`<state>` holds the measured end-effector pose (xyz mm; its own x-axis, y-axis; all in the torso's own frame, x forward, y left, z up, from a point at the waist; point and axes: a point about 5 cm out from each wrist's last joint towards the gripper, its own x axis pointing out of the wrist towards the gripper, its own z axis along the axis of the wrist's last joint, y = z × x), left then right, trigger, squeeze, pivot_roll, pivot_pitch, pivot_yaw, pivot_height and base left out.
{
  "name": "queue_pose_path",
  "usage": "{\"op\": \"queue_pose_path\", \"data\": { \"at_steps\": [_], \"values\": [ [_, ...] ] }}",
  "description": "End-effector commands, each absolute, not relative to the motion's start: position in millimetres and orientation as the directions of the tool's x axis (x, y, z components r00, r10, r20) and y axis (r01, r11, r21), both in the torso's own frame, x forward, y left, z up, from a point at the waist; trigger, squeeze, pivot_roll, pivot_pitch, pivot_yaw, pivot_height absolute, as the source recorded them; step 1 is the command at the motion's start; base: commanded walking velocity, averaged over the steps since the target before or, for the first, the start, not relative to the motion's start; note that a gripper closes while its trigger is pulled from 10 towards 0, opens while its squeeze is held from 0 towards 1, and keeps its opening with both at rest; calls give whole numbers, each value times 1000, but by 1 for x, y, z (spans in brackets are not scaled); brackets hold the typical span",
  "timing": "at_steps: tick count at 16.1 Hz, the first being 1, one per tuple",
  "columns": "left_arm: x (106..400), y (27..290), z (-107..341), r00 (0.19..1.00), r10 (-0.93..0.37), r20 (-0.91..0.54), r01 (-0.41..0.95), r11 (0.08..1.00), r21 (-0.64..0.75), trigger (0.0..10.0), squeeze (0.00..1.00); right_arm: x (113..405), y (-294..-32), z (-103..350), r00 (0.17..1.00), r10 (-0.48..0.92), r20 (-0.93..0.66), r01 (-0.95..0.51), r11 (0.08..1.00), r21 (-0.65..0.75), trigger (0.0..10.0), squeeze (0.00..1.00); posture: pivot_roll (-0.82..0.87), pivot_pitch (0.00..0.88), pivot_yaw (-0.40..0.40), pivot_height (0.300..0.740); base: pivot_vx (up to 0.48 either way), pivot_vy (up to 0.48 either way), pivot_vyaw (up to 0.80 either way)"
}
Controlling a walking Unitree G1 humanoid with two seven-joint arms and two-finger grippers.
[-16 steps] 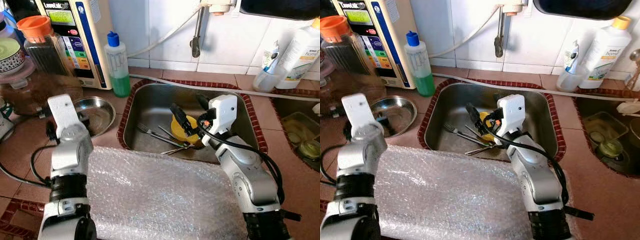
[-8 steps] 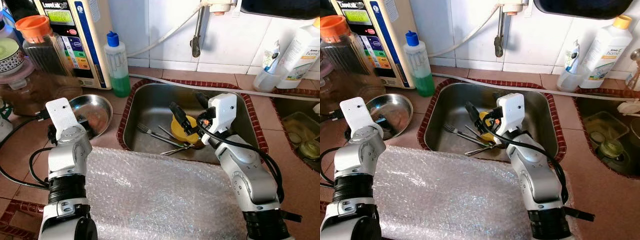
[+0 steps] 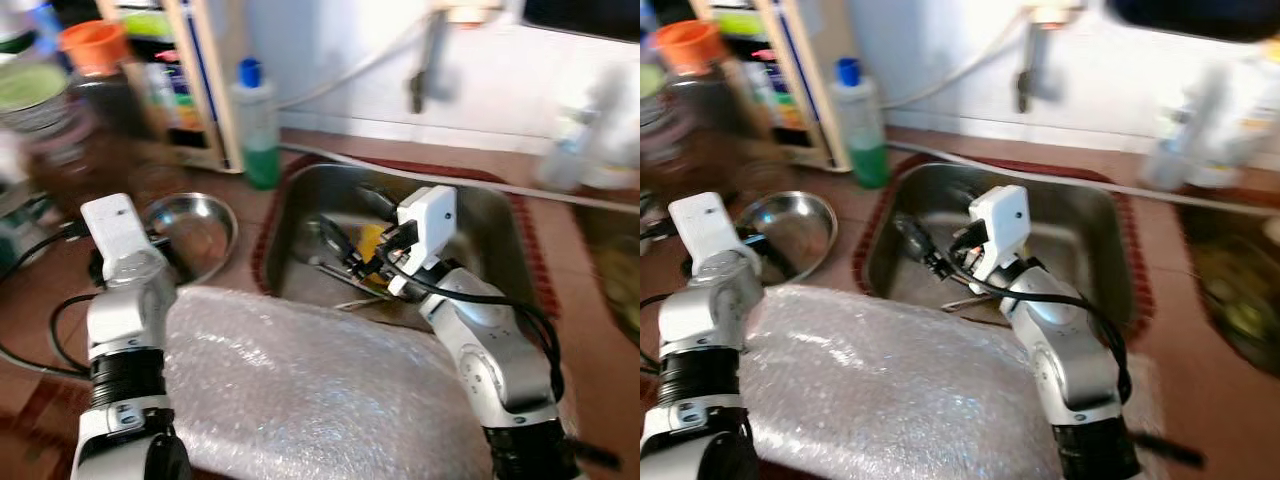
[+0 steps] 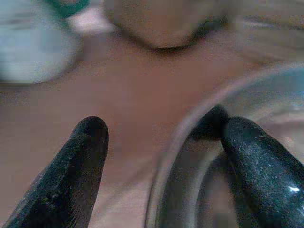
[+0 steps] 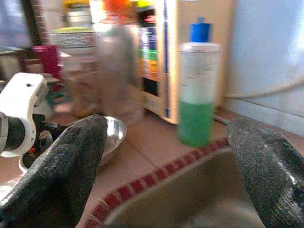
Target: Kitchen organization
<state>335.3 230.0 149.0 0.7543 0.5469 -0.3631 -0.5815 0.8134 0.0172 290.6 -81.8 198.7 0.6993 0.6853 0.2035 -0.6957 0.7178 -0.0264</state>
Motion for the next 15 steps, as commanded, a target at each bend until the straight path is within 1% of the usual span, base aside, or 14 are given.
{"op": "queue_pose_path", "data": {
  "at_steps": [1, 2, 5, 6, 7, 9, 11, 14, 15],
  "values": [
    [333, 230, 147, 746, 554, -371, -590, 807, 20, 10000, 0, 291, -84, 200, 705, 680, 202, -691, 723, -24, 10000, 75, 46, 94, 38, 740, 0, 0, 0],
    [332, 230, 147, 747, 552, -370, -587, 809, 22, 10000, 0, 291, -85, 199, 709, 676, 198, -687, 727, -22, 10000, 35, 46, 95, 39, 740, 0, 0, 0],
    [332, 230, 147, 747, 552, -370, -587, 809, 22, 10000, 0, 291, -85, 199, 709, 676, 198, -687, 727, -22, 10000, 35, 46, 95, 39, 740, 0, 0, 0],
    [332, 230, 147, 748, 554, -366, -586, 810, 27, 10000, 0, 291, -85, 199, 712, 674, 197, -684, 729, -22, 10000, 20, 46, 95, 39, 740, 0, 0, 0],
    [336, 229, 159, 777, 550, -306, -567, 823, 38, 10000, 0, 292, -87, 200, 720, 666, 196, -675, 738, -27, 10000, 0, 44, 93, 40, 740, 0, 0, 0],
    [338, 232, 173, 794, 559, -240, -561, 825, 66, 10000, 0, 293, -87, 200, 724, 662, 196, -670, 742, -33, 10000, 0, 47, 93, 40, 740, 0, 0, 0],
    [337, 233, 193, 811, 571, -128, -557, 820, 130, 10000, 0, 293, -86, 200, 724, 661, 196, -669, 743, -33, 10000, 0, 56, 92, 39, 740, 0, 0, 0],
    [330, 232, 183, 798, 573, -188, -562, 820, 113, 10000, 0, 294, -83, 200, 717, 669, 196, -676, 736, -38, 10000, 0, 63, 89, 38, 740, 0, 0, 0],
    [326, 228, 175, 805, 545, -237, -543, 836, 76, 10000, 0, 294, -82, 200, 713, 673, 195, -679, 733, -43, 10000, 0, 65, 89, 37, 740, 0, 0, 0]
  ]
}}
